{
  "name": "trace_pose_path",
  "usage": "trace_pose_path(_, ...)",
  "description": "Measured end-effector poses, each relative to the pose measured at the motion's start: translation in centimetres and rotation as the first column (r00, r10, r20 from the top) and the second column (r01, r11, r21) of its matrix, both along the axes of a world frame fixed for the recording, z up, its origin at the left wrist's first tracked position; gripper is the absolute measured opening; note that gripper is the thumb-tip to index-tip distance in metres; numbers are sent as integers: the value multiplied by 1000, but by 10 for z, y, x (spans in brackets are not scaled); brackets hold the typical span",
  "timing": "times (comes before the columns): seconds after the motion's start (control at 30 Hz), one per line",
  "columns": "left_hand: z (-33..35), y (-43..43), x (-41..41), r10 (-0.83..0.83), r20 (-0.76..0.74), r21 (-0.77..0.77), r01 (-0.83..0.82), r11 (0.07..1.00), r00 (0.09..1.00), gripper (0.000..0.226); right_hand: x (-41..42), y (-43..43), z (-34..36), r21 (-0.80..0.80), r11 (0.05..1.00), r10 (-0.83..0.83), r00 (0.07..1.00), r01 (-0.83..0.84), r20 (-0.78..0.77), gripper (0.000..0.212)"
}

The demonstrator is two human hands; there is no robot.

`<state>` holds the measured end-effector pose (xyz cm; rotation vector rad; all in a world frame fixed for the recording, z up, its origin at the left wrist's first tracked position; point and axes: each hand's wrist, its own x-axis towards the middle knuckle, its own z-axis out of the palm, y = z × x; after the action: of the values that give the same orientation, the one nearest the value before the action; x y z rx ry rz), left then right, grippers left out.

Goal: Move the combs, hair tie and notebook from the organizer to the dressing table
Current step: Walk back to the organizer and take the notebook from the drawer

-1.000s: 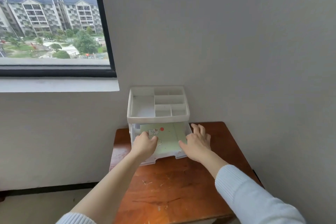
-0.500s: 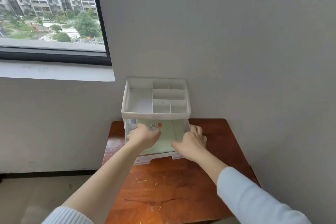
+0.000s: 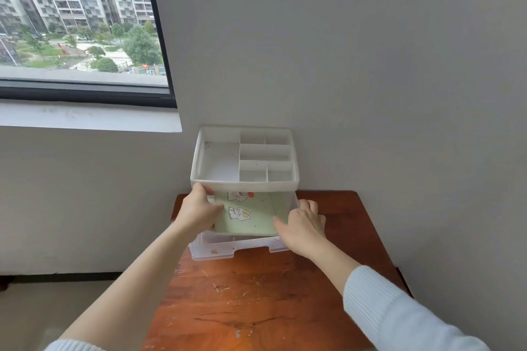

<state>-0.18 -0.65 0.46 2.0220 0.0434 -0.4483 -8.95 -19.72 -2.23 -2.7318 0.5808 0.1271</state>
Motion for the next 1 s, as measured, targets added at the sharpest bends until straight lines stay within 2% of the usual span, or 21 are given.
trace_pose_path(0.07, 2, 8, 2, 40, -62, -152, -49, 987, 997, 28, 0, -1, 4, -6, 1000, 8, 1000, -8, 27, 58)
trace_pose_path(0.13, 8, 14, 2, 64, -131, -254, -96, 962, 989, 45, 1, -3, 8, 27, 1000, -1, 1000, 0, 19, 59)
trace_pose_path(0.23, 16, 22, -2, 56, -217, -290, -119, 949, 975, 63, 5, -6, 15, 91, 995, -34, 999, 33, 8, 57)
trace_pose_path(0.3, 20, 27, -9, 40, -236, -297, -112, 948, 971, 54, 4, -8, 19, 118, 992, -51, 998, 47, 27, 52)
trace_pose_path(0.4, 25, 37, -25, -13, -250, -287, -61, 956, 968, 29, -11, -13, 29, 114, 993, -29, 996, 19, 84, 46)
trace_pose_path(0.53, 19, 55, -56, -127, -281, -309, 36, 950, 951, 23, -50, -17, 37, 195, 981, -30, 990, 3, 137, 38)
trace_pose_path(0.6, 8, 62, -72, -174, -242, -277, 104, 955, 954, 26, -72, -18, 32, 285, 958, -22, 987, -25, 160, 36)
trace_pose_path(0.67, -3, 65, -85, -180, -175, -222, 140, 965, 968, 25, -89, -18, 23, 486, 869, 6, 983, -95, 182, 25)
trace_pose_path(0.73, -12, 63, -93, -170, -93, -193, 150, 970, 981, 20, -98, -17, 15, 605, 778, 38, 975, -166, 219, 15)
trace_pose_path(0.87, -22, 62, -97, -176, 125, -39, 182, 983, 977, 21, -95, -20, -4, 571, 780, 92, 949, -258, 303, 16)
trace_pose_path(1.0, -32, 62, -90, -192, 276, -5, 201, 980, 942, 22, -86, -25, -14, 451, 825, 170, 911, -341, 377, 28)
